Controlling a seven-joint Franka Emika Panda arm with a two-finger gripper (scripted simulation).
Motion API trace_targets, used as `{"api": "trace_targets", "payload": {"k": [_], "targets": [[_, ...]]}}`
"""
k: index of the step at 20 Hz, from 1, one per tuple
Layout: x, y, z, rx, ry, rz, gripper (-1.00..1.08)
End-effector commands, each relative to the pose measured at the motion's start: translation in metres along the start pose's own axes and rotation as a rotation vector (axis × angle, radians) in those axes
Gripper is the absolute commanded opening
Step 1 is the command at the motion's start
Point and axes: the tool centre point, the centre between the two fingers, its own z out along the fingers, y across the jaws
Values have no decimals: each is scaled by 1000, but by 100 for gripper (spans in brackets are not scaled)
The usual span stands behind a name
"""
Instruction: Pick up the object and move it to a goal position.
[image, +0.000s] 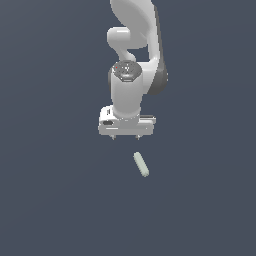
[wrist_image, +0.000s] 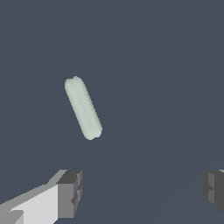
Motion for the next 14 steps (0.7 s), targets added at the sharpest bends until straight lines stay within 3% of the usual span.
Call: {"api": "trace_targets", "payload": {"k": [1,9,14], "targets": [[0,0,0,0,0,0,100],[4,-30,-4,24,-1,-6,100],[4,-30,-4,24,-1,-8,100]]}}
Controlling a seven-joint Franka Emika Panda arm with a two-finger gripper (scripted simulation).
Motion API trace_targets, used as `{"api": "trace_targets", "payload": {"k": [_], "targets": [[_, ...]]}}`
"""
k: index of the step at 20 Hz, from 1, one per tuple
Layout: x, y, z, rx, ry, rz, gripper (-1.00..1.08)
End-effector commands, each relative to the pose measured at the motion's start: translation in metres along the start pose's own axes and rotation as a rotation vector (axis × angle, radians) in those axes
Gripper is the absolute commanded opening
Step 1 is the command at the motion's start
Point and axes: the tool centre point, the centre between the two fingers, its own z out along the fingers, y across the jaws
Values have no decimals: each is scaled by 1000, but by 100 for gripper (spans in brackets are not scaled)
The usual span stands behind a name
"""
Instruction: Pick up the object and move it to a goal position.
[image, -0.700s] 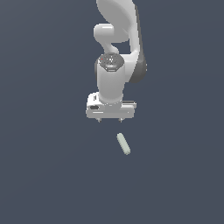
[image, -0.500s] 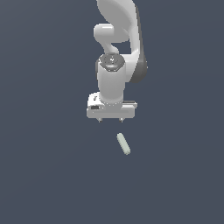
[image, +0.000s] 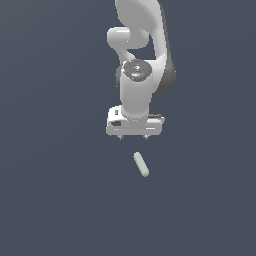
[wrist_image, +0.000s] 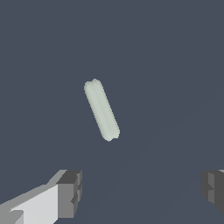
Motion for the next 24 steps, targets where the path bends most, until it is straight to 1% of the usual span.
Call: {"api": "trace_targets", "payload": {"k": [1,8,17,24], "targets": [[1,0,2,-1,0,-6,100],[14,-8,22,-4,1,-86,100],[39,-28,73,-5,5,-277,100],[49,-38,97,-2,8,-362,100]]}}
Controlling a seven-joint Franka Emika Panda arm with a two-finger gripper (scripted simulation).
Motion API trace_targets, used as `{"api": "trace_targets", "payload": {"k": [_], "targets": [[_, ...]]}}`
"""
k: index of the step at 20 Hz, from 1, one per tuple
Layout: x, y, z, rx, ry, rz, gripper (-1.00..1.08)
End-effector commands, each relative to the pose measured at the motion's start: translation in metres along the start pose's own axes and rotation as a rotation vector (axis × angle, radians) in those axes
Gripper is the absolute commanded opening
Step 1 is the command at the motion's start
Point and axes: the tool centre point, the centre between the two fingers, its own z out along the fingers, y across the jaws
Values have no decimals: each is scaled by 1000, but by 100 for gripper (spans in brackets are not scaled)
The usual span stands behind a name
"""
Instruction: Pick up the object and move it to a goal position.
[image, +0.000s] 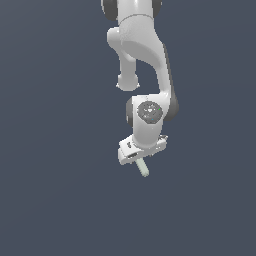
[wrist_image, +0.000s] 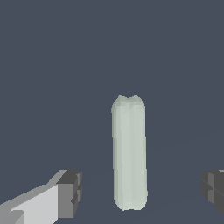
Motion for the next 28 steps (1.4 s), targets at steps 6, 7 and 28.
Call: {"api": "trace_targets", "payload": {"k": [6,7,28], "targets": [[3,-2,7,1,1,-23,100],[3,-2,8,1,1,-23,100],[4,-2,58,1,2,-28,-100]]}}
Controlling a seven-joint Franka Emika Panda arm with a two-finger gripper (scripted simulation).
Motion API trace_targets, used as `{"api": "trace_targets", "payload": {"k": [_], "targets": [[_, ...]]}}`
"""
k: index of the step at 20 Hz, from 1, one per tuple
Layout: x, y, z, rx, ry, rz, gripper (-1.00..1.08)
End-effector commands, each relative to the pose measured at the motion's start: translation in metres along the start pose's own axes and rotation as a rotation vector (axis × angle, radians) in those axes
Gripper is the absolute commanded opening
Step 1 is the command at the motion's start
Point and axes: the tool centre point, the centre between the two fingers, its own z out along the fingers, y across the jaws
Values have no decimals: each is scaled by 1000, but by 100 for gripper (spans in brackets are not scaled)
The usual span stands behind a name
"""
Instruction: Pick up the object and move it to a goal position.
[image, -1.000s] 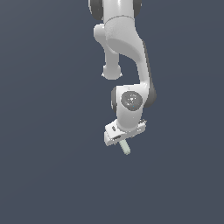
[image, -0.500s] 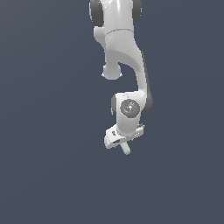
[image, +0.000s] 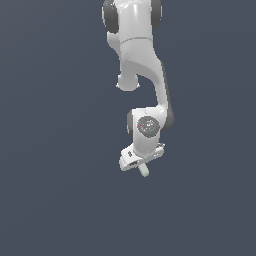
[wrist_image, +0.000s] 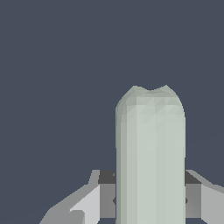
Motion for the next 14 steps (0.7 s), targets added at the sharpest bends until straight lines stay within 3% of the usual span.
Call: {"api": "trace_targets", "payload": {"k": [1,14], "targets": [[0,0,0,0,0,0,-100],[-6,-7,-4,0,0,0,-100]]}}
